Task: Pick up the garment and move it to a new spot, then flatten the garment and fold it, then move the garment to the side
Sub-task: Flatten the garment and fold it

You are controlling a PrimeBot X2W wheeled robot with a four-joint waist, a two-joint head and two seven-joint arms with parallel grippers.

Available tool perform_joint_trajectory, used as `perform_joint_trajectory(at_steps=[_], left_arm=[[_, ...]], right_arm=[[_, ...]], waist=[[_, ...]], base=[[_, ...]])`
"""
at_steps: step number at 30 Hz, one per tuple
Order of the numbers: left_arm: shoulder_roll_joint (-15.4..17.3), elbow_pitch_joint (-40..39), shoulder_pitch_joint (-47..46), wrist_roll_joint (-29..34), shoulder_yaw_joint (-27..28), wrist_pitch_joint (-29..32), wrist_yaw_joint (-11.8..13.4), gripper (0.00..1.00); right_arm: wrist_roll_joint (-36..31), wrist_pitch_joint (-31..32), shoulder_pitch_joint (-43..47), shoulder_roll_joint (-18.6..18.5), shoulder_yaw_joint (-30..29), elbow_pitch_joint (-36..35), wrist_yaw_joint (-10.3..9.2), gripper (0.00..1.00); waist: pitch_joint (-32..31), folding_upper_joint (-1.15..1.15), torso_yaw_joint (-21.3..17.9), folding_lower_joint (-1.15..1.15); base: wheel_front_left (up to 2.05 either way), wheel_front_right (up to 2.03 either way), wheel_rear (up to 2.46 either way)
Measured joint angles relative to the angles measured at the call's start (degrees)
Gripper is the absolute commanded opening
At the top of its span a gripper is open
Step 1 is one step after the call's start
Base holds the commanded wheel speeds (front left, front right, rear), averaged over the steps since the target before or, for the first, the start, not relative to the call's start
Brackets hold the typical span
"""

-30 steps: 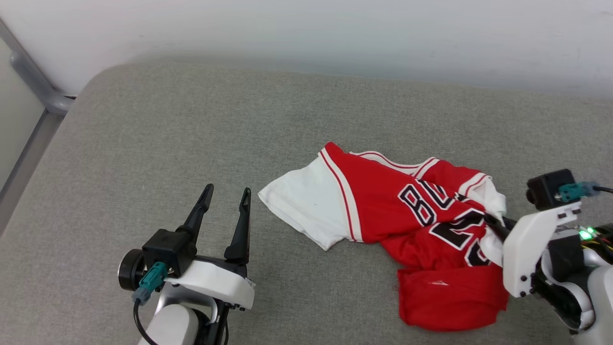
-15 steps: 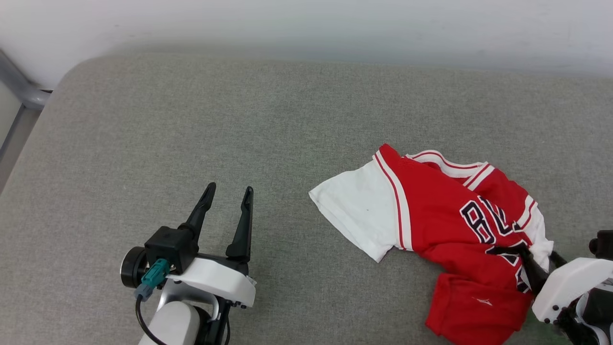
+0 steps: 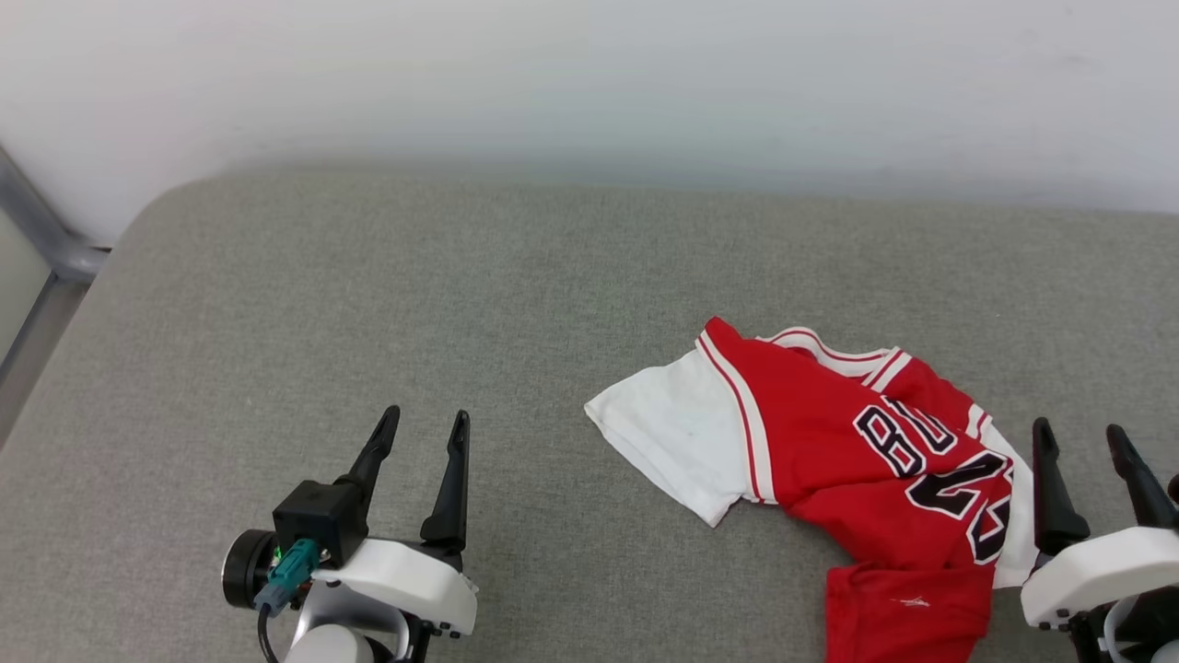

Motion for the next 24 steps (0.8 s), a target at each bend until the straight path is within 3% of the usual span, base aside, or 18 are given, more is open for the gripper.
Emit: perform_joint_trajectory(at_steps=[7, 15, 19, 24], left_arm=[[0.91, -0.12, 1.6, -0.15, 0.07, 0.89, 0.82, 1.0], [2.55, -0.41, 2.85, -0.47, 0.7, 4.17, 2.03, 1.0], [3.26, 0.03, 2.37, -1.25, 0.05, 8.7, 1.86, 1.0], [2.82, 2.19, -2.25, -3.05, -2.81, 19.27, -0.64, 1.0]], right_arm=[[-3.52, -1.51, 4.94, 1.12, 3.81, -7.66, 0.0, 1.0], [-1.79, 1.85, 9.82, 1.6, 9.13, -17.37, 0.01, 1.0], [-0.81, 3.1, 10.88, 1.64, 10.9, -20.24, 0.01, 1.0], [-0.32, 4.46, 11.0, 1.64, 11.35, -21.95, 0.01, 1.0]], waist=[[-2.88, 0.0, -1.24, 0.0], [-4.6, 0.0, -3.88, 0.0], [-4.66, 0.0, -5.56, 0.0], [-3.64, 0.0, -7.22, 0.0]], base=[[0.0, 0.0, 0.0], [0.0, 0.0, 0.0], [0.0, 0.0, 0.0], [0.0, 0.0, 0.0]])
